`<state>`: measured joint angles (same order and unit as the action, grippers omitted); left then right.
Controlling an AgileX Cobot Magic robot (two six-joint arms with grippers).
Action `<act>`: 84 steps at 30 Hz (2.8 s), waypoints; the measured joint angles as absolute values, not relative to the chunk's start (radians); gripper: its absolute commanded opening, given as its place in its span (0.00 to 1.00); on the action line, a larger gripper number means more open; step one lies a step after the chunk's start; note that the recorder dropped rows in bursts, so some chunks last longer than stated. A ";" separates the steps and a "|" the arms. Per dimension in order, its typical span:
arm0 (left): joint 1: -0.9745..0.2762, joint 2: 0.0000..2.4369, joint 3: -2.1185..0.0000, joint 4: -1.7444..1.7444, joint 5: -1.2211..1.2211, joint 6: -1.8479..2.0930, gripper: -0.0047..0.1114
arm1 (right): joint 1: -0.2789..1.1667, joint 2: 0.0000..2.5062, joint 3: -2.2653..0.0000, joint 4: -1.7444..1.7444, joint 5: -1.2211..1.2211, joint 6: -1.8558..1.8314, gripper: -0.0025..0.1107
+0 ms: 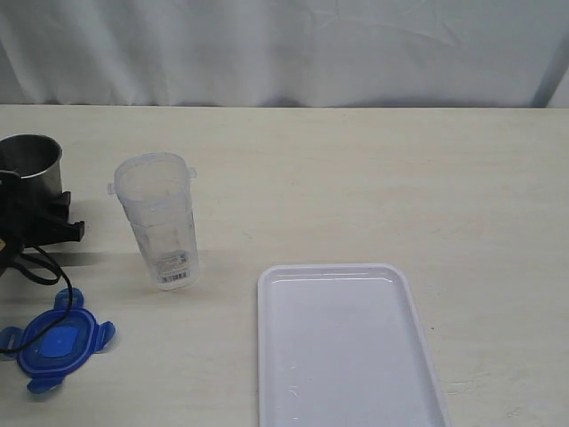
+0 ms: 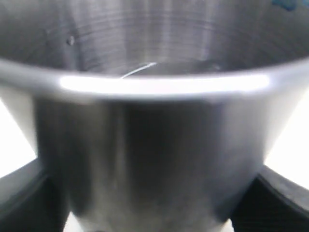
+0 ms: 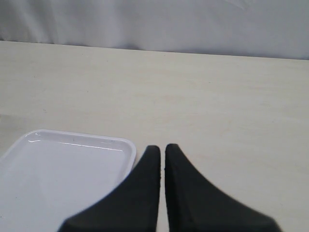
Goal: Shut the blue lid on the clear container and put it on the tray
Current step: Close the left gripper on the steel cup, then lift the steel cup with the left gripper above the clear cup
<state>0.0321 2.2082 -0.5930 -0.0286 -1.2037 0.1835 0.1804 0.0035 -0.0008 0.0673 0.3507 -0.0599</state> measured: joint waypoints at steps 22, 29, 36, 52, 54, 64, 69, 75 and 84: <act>0.034 2.204 -0.593 0.043 -1.179 0.000 0.04 | 0.180 0.003 -0.001 0.067 0.351 -0.060 0.06; 0.034 2.164 -0.593 0.070 -1.160 -0.069 0.04 | 0.180 0.003 -0.001 0.067 0.351 -0.060 0.06; 0.034 2.076 -0.593 0.077 -1.144 -0.073 0.04 | 0.180 0.003 -0.001 0.067 0.351 -0.060 0.06; 0.034 1.816 -0.589 0.234 -0.914 -0.169 0.04 | 0.180 0.003 -0.001 0.067 0.351 -0.060 0.06; 0.034 1.779 -0.589 0.259 -0.903 -0.179 0.04 | 0.180 0.003 -0.001 0.067 0.351 -0.060 0.06; 0.034 1.713 -0.589 0.425 -0.935 -0.290 0.04 | 0.180 0.003 -0.001 0.067 0.351 -0.060 0.06; 0.034 1.713 -0.589 0.466 -0.895 -0.344 0.04 | 0.180 0.003 -0.001 0.067 0.351 -0.060 0.06; 0.034 1.713 -0.618 0.514 -0.747 -0.388 0.04 | 0.180 0.003 -0.001 0.067 0.351 -0.060 0.06; 0.034 1.672 -0.695 0.612 -0.651 -0.462 0.04 | 0.180 0.003 -0.001 0.067 0.351 -0.060 0.06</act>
<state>0.0343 1.6724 -0.6947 0.6124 -0.6507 -0.4625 0.1804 0.0035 -0.0008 0.0673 0.3507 -0.0599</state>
